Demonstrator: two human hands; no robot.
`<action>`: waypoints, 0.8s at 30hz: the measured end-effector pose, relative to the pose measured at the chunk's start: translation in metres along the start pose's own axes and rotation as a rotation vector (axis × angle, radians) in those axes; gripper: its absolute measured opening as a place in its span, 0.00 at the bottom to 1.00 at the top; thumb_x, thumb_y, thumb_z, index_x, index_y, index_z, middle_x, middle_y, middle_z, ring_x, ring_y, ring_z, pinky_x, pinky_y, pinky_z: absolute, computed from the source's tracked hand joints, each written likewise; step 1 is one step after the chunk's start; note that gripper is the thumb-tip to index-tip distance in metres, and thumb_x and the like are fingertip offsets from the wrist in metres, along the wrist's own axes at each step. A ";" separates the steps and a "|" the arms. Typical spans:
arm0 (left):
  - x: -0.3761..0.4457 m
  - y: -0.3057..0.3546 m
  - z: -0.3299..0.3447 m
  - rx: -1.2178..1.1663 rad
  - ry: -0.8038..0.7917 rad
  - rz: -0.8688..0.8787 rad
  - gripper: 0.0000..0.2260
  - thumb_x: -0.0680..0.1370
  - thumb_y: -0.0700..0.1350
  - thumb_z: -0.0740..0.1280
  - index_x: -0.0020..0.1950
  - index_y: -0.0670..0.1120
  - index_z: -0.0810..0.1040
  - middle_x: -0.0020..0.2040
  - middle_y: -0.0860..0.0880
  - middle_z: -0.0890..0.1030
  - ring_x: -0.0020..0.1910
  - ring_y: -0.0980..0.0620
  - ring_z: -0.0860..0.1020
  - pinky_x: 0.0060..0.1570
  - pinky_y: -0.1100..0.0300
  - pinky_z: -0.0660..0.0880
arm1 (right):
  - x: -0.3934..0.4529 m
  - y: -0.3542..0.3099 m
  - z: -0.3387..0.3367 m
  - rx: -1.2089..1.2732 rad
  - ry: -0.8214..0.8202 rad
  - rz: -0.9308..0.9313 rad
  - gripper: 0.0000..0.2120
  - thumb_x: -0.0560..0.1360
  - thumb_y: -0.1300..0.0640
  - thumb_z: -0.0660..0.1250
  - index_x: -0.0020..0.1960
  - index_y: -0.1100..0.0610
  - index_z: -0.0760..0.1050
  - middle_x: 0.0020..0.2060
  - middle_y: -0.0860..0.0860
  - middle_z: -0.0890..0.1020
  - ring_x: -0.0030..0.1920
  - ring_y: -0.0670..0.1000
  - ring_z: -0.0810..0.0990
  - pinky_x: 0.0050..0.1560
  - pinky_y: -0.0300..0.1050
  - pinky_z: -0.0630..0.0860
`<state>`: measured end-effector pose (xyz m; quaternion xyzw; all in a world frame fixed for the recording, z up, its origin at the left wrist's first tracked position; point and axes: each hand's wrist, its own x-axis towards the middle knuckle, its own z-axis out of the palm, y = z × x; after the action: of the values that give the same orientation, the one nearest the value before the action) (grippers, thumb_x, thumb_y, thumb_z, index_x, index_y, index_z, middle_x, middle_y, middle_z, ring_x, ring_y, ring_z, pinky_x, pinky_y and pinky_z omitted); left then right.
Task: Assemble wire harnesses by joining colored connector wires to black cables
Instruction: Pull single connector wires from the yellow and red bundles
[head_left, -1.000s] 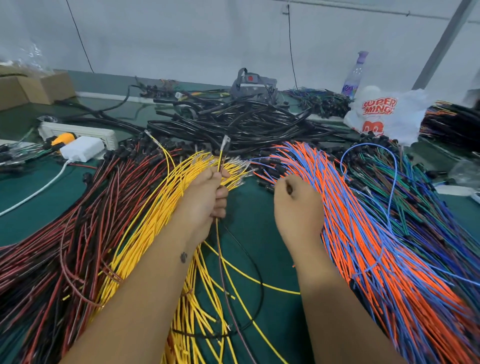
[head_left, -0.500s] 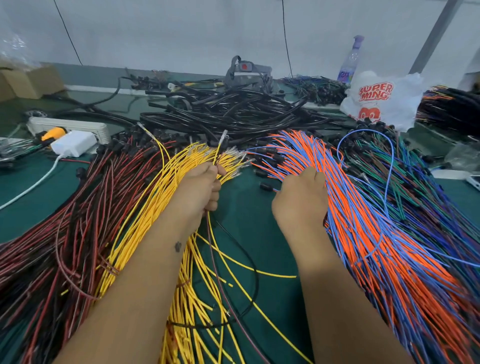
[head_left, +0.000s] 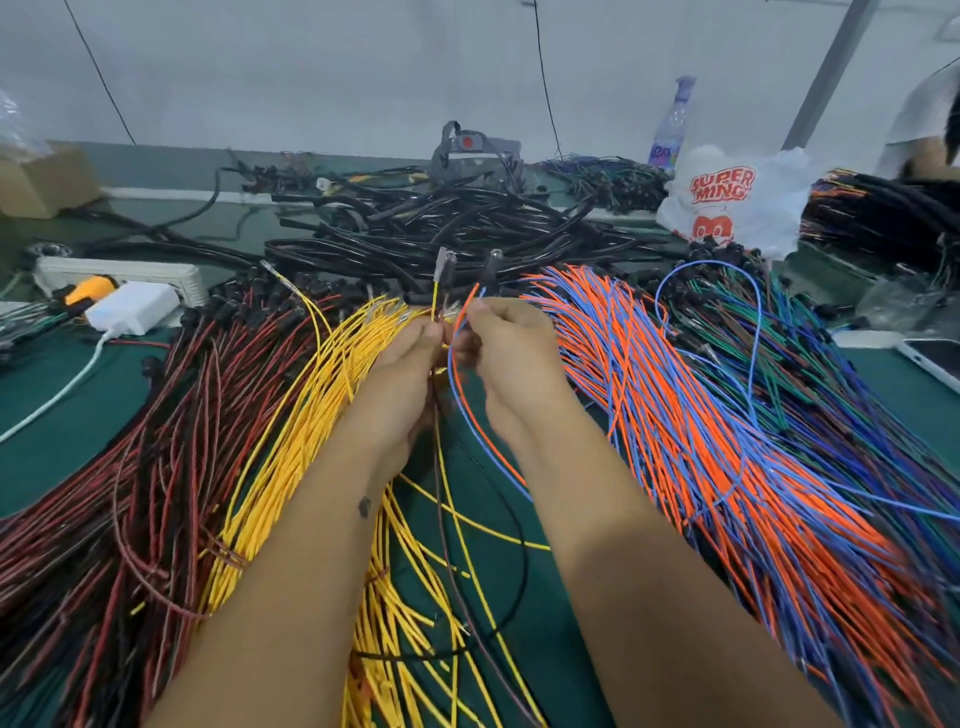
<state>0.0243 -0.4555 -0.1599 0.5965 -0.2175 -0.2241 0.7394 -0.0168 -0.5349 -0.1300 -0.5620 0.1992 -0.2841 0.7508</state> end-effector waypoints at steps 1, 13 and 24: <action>-0.001 0.001 0.001 -0.056 -0.018 -0.004 0.14 0.84 0.48 0.53 0.42 0.49 0.73 0.35 0.51 0.77 0.31 0.54 0.76 0.32 0.61 0.75 | 0.001 0.000 0.002 -0.055 0.008 -0.007 0.12 0.80 0.64 0.61 0.38 0.58 0.71 0.27 0.52 0.73 0.24 0.45 0.71 0.23 0.35 0.67; 0.004 -0.001 -0.005 -0.088 0.082 -0.065 0.13 0.84 0.49 0.54 0.42 0.51 0.71 0.24 0.55 0.62 0.22 0.57 0.57 0.21 0.67 0.56 | 0.010 0.006 -0.006 -0.420 -0.082 -0.081 0.07 0.76 0.57 0.67 0.40 0.53 0.78 0.34 0.47 0.79 0.32 0.41 0.73 0.34 0.35 0.68; 0.012 0.013 -0.015 -0.959 0.180 -0.115 0.15 0.84 0.51 0.53 0.40 0.48 0.69 0.22 0.54 0.61 0.16 0.59 0.58 0.19 0.70 0.51 | -0.023 0.028 -0.013 -0.482 -0.524 0.188 0.07 0.79 0.56 0.64 0.49 0.59 0.77 0.33 0.54 0.78 0.29 0.50 0.75 0.34 0.42 0.74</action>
<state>0.0439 -0.4485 -0.1491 0.2169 0.0083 -0.2872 0.9330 -0.0371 -0.5238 -0.1608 -0.7559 0.1122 -0.0054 0.6450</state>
